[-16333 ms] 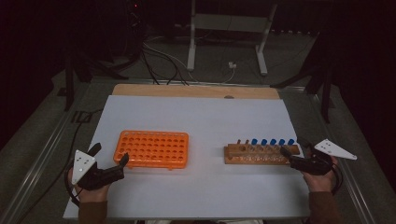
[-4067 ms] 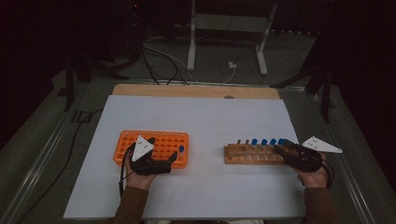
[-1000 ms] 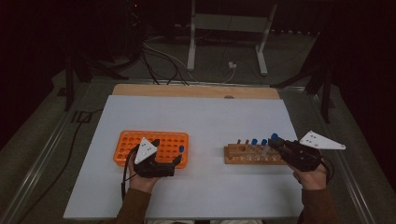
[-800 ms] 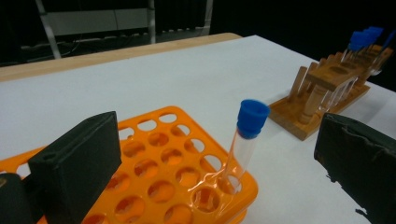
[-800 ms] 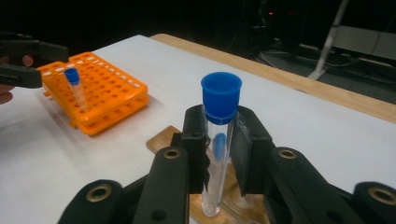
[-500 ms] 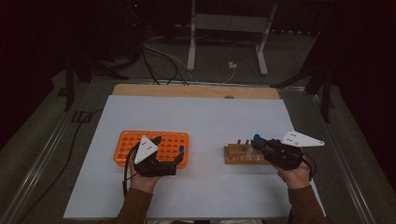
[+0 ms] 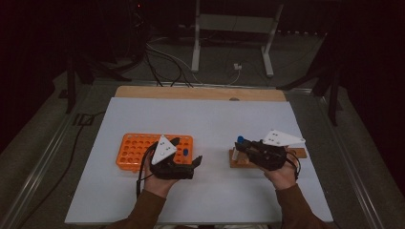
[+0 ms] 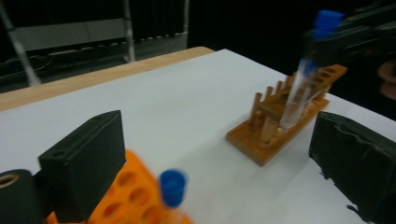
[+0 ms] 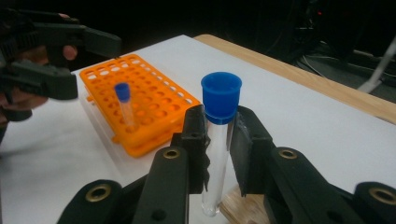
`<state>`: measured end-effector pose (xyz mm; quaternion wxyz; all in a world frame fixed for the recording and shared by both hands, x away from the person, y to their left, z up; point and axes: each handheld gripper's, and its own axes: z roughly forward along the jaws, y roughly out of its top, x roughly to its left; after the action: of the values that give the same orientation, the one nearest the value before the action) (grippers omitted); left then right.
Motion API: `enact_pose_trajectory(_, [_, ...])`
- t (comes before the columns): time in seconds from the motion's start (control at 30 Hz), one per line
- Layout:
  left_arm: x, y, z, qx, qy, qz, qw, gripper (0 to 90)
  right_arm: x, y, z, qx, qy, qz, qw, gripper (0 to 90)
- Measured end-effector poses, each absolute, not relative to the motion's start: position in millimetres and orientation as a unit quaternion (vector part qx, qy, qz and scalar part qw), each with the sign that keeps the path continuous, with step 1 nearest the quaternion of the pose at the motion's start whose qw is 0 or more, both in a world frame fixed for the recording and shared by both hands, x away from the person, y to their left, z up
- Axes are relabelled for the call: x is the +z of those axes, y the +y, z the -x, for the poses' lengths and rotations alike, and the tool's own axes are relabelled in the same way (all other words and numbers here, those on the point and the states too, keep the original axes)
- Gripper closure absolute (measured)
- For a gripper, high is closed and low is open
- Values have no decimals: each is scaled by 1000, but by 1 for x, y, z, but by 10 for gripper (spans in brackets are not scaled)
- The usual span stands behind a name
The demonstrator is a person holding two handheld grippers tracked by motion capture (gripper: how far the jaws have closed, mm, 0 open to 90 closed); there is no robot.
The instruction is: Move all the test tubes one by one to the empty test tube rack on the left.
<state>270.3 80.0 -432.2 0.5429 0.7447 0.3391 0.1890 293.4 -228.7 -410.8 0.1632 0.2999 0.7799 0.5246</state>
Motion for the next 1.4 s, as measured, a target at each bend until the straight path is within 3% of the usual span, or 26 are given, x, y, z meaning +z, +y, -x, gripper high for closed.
enact_pose_trajectory(0.1, [-430, 69, -272, 183, 329, -749, 545, 86, -411, -220, -295, 529, 780, -295, 157, 766])
enact_pose_trajectory(0.33, [-433, 50, -275, 164, 312, -761, 545, 258, -409, -203, -296, 534, 783, -283, 145, 766])
enact_pose_trajectory(0.57, [-439, 38, -279, 147, 293, -774, 542, 555, -411, -194, -297, 534, 787, -277, 136, 766])
enact_pose_trajectory(0.77, [-442, 33, -279, 147, 285, -778, 540, 697, -413, -189, -296, 536, 789, -272, 129, 766])
enact_pose_trajectory(1.4, [-448, 27, -281, 145, 274, -783, 539, 778, -415, -184, -294, 539, 793, -262, 113, 762])
